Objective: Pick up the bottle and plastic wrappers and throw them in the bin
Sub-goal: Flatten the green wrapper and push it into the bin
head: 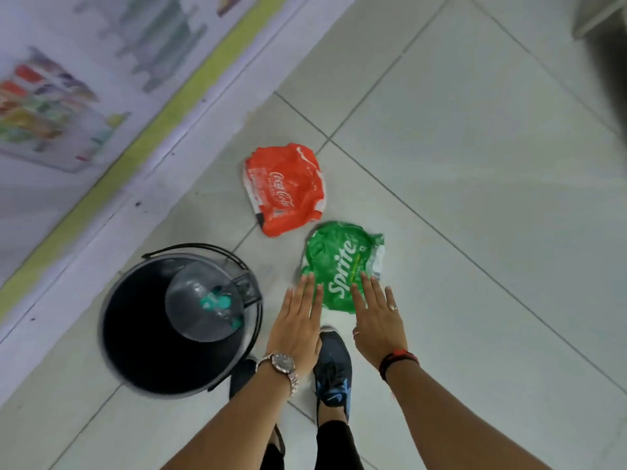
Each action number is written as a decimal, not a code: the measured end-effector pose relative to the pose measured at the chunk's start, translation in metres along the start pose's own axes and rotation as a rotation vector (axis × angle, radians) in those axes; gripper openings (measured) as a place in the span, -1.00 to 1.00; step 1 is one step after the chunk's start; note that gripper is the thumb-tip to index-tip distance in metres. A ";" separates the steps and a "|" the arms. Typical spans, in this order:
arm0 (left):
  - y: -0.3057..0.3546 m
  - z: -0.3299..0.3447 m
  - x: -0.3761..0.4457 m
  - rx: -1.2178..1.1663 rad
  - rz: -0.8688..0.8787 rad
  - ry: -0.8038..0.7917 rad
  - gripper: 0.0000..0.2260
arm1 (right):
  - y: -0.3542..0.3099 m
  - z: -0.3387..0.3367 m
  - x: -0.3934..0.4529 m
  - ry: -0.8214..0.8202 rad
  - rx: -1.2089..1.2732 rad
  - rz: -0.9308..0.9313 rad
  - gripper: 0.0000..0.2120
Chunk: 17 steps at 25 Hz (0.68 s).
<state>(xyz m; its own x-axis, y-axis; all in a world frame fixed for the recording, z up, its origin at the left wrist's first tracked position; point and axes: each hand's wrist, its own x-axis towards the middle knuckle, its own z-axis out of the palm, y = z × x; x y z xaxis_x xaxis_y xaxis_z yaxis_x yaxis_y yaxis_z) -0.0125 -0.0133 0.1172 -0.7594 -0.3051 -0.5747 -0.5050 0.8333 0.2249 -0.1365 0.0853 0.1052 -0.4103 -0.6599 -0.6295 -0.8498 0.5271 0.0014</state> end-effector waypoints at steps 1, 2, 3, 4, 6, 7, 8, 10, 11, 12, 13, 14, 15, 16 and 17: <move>0.004 0.012 0.016 0.058 0.026 -0.013 -0.29 | 0.011 0.015 0.010 -0.014 0.003 -0.029 -0.24; 0.009 0.026 0.033 0.108 0.044 -0.031 -0.31 | 0.021 0.032 0.022 -0.030 0.004 -0.056 -0.25; 0.012 0.038 0.048 0.150 0.057 -0.046 -0.33 | 0.028 0.046 0.036 -0.040 -0.001 -0.078 -0.25; 0.015 0.054 0.064 0.196 0.079 -0.076 -0.35 | 0.035 0.063 0.049 -0.052 -0.007 -0.092 -0.24; 0.016 0.087 0.091 0.281 0.096 -0.140 -0.35 | 0.042 0.101 0.072 -0.065 -0.020 -0.118 -0.20; 0.014 0.101 0.101 0.312 0.086 -0.159 -0.34 | 0.042 0.116 0.080 -0.071 -0.036 -0.124 -0.19; 0.013 0.116 0.108 0.337 0.076 -0.180 -0.32 | 0.041 0.133 0.084 -0.077 -0.051 -0.115 -0.17; 0.009 0.137 0.117 0.352 0.064 -0.211 -0.31 | 0.038 0.157 0.089 -0.068 -0.059 -0.089 -0.16; 0.007 0.144 0.119 0.354 0.071 -0.228 -0.33 | 0.036 0.167 0.089 -0.056 -0.048 -0.080 -0.20; 0.005 0.147 0.120 0.348 0.082 -0.237 -0.36 | 0.034 0.174 0.088 -0.039 -0.038 -0.078 -0.27; 0.003 0.148 0.121 0.337 0.096 -0.245 -0.37 | 0.033 0.177 0.088 -0.025 -0.033 -0.079 -0.34; 0.002 0.145 0.121 0.325 0.111 -0.253 -0.39 | 0.032 0.176 0.085 -0.012 -0.018 -0.075 -0.40; 0.002 0.141 0.122 0.316 0.123 -0.259 -0.40 | 0.034 0.173 0.082 -0.009 -0.001 -0.065 -0.43; 0.003 0.133 0.121 0.314 0.127 -0.259 -0.40 | 0.034 0.165 0.076 -0.011 0.014 -0.049 -0.41; 0.004 0.125 0.120 0.313 0.128 -0.248 -0.40 | 0.036 0.157 0.070 -0.013 0.024 -0.034 -0.38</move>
<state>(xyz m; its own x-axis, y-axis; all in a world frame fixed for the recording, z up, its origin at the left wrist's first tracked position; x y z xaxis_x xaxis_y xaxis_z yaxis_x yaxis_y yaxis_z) -0.0546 0.0110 -0.0490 -0.6670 -0.1021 -0.7380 -0.2349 0.9689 0.0782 -0.1437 0.1427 -0.0610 -0.3768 -0.6708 -0.6388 -0.8549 0.5174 -0.0389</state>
